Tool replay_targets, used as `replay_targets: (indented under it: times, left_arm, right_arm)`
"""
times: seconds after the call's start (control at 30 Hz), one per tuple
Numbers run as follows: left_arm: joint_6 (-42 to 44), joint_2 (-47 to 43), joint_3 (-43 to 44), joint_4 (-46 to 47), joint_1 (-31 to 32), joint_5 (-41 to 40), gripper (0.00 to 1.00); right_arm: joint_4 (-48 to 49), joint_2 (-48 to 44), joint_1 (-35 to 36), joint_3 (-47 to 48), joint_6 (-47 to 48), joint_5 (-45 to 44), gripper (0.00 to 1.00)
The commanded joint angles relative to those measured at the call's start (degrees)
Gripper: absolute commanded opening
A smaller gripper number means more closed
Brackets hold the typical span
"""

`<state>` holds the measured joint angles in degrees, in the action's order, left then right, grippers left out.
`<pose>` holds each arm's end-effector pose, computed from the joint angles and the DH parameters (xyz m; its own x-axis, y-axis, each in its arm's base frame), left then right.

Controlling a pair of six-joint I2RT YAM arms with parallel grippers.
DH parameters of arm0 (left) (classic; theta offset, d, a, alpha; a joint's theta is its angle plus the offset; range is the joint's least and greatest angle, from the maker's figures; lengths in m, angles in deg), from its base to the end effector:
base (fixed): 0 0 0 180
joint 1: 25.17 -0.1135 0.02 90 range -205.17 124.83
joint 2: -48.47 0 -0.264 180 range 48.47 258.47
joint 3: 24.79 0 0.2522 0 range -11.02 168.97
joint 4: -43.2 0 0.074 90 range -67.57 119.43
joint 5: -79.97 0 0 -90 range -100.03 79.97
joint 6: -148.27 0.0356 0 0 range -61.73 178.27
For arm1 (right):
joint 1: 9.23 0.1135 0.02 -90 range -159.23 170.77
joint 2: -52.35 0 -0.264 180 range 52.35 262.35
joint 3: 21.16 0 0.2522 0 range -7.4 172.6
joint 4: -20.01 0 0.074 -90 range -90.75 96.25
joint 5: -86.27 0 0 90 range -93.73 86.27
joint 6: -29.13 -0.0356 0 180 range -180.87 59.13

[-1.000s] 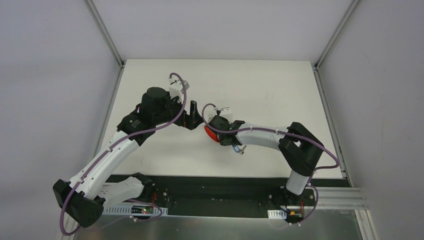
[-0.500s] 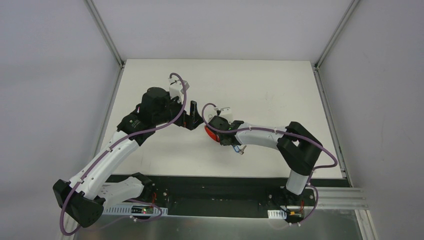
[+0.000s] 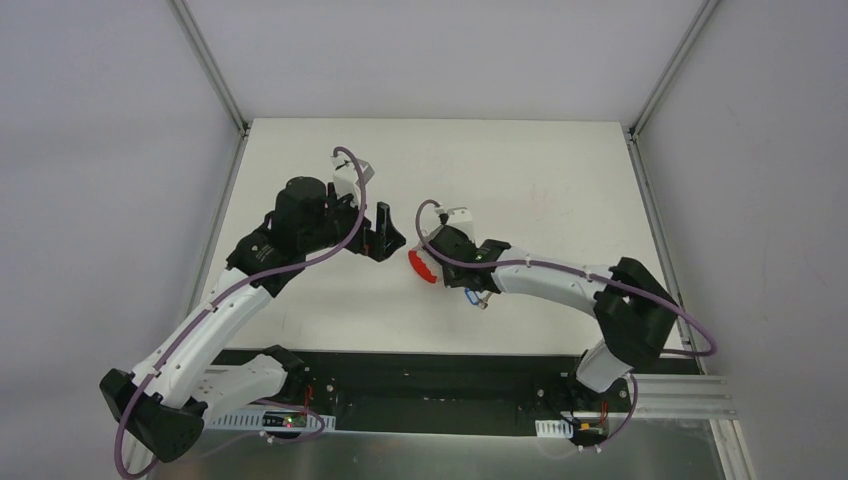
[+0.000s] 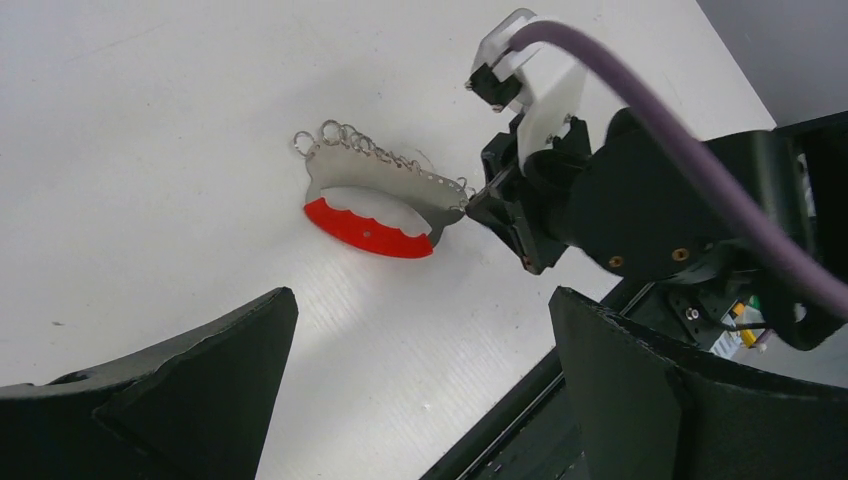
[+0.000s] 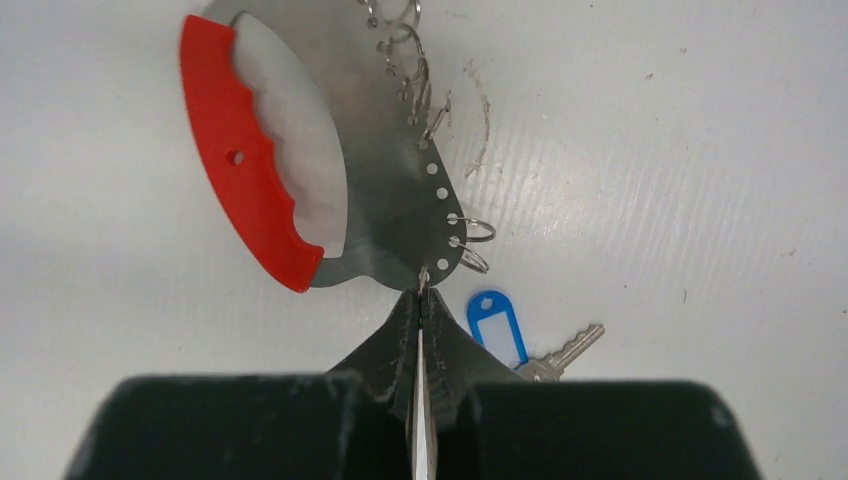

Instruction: Put the keys on the keyring

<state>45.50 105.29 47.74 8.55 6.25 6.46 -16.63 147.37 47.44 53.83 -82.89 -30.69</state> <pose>0.1830 -0.1236 0.3676 -0.4313 0.0151 -0.9021 0.6497 0.6989 -0.2989 0.1993 0.2737 0.2018 -0.6535 -0.3855 -0.6514 -0.3914 0.9087 -0.1452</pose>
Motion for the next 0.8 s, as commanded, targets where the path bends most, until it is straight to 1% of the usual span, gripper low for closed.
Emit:
replay_targets:
  times: [0.0, 0.13, 0.37, 0.6, 0.77]
  left_arm:
    - [1.1, -3.0, 0.4, 1.2, -0.1, 1.1, 1.00]
    - [1.3, -4.1, 0.6, 1.2, -0.1, 2.3, 1.00]
    - [1.7, -6.1, 1.7, 1.2, -0.1, 7.1, 1.00]
    - [1.9, -9.0, 2.9, 2.7, -0.1, 15.1, 1.00]
    - [0.2, -9.2, 3.7, 4.5, 0.0, 21.6, 1.00]
  right_arm:
    - [1.0, -8.1, 0.2, -1.4, 2.2, 4.9, 0.00]
    - [1.6, -12.8, 0.1, -2.2, 4.0, 8.7, 0.00]
    - [0.9, -21.3, -0.5, -1.4, 9.4, 16.9, 0.00]
    - [-2.6, -29.5, -0.8, 1.8, 15.0, 27.3, 0.00]
    - [-4.3, -35.1, -0.9, 4.9, 17.2, 36.0, 0.00]
